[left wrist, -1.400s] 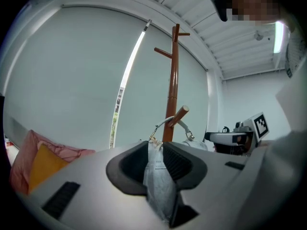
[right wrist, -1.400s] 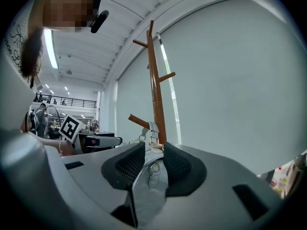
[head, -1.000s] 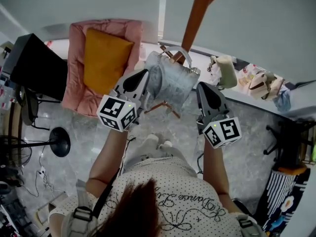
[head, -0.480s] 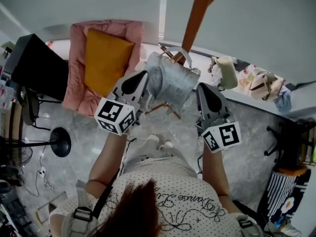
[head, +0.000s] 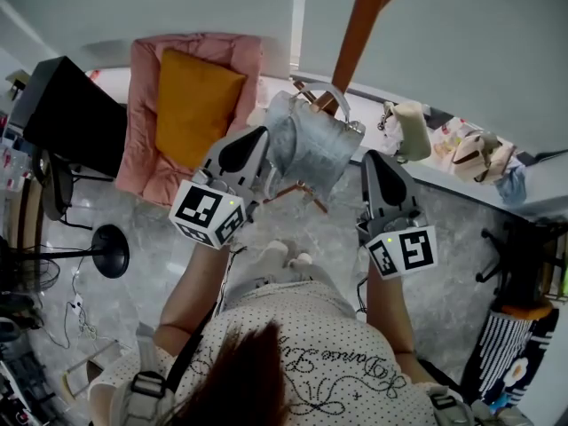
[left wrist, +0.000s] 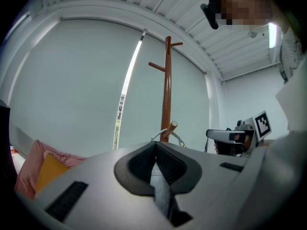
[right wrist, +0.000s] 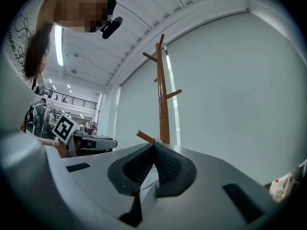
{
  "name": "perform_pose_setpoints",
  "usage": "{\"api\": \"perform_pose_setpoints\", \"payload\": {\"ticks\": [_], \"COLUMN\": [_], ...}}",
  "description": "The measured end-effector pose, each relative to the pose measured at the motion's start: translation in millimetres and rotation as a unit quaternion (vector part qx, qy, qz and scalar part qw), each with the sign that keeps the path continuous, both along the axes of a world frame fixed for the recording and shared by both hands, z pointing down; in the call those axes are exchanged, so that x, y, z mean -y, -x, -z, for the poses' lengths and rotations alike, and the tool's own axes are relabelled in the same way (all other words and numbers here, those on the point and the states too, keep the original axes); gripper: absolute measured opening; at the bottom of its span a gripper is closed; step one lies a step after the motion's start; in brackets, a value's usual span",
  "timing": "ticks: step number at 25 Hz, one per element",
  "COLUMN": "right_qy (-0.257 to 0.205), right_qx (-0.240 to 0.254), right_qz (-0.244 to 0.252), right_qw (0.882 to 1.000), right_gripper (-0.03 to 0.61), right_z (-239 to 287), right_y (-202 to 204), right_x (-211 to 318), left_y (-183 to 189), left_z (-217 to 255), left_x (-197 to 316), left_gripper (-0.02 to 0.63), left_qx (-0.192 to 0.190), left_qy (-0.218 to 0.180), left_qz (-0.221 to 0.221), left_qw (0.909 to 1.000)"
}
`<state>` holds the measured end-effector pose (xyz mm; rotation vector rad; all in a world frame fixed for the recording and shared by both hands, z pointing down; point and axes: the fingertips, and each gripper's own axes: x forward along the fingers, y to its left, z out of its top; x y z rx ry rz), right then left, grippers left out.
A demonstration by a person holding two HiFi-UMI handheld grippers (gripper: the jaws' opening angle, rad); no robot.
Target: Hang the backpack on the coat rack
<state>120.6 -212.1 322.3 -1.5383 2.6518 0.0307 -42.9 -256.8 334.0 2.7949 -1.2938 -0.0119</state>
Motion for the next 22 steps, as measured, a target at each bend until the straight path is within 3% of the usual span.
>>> {"api": "perform_pose_setpoints", "payload": {"ticks": [22], "right_qy": [-0.004], "right_qx": [-0.001], "right_qz": [-0.009], "right_qw": [1.0], "right_gripper": [0.011], "right_z": [0.8], "right_y": [-6.8], "right_x": [-0.5], "left_y": [-2.0], "left_z": [2.5], "left_x": [-3.1], "left_gripper": [0.003], "left_qx": [0.004], "left_qy": [-0.011], "left_qz": [-0.001], "left_qw": [0.9999]}}
